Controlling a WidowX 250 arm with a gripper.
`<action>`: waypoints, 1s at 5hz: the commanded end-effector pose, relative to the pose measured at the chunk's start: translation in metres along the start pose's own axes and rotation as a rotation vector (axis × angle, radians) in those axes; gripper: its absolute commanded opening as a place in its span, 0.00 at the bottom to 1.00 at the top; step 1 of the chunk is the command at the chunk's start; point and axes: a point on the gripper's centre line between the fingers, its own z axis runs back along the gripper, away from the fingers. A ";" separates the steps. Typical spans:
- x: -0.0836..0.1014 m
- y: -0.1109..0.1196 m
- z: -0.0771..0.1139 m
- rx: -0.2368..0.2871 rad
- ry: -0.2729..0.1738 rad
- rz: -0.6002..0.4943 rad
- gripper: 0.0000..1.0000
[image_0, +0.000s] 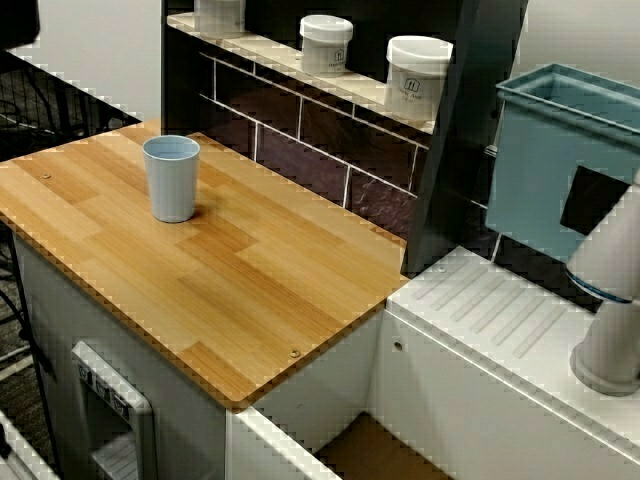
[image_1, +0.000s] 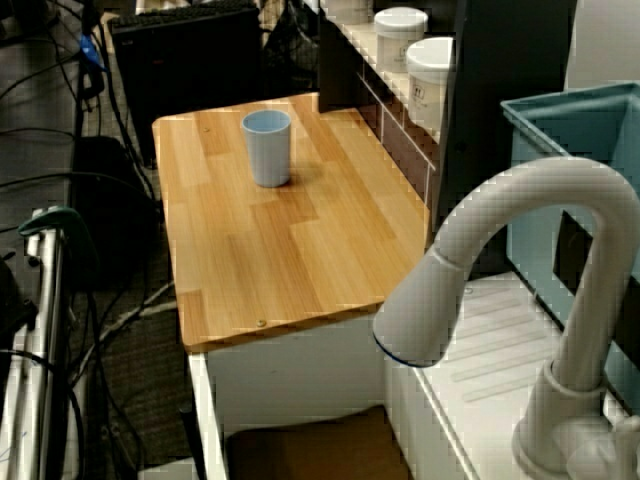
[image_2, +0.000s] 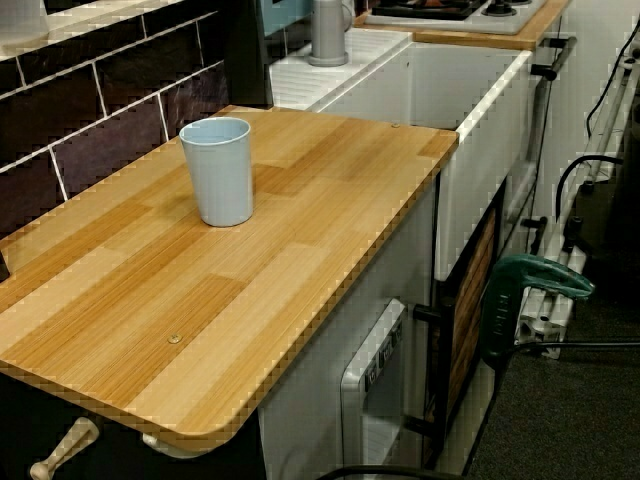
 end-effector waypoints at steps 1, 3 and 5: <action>0.000 0.000 0.000 0.000 0.000 0.000 1.00; 0.020 0.016 -0.034 0.011 -0.028 -0.037 1.00; 0.054 0.048 -0.057 0.054 -0.050 -0.012 1.00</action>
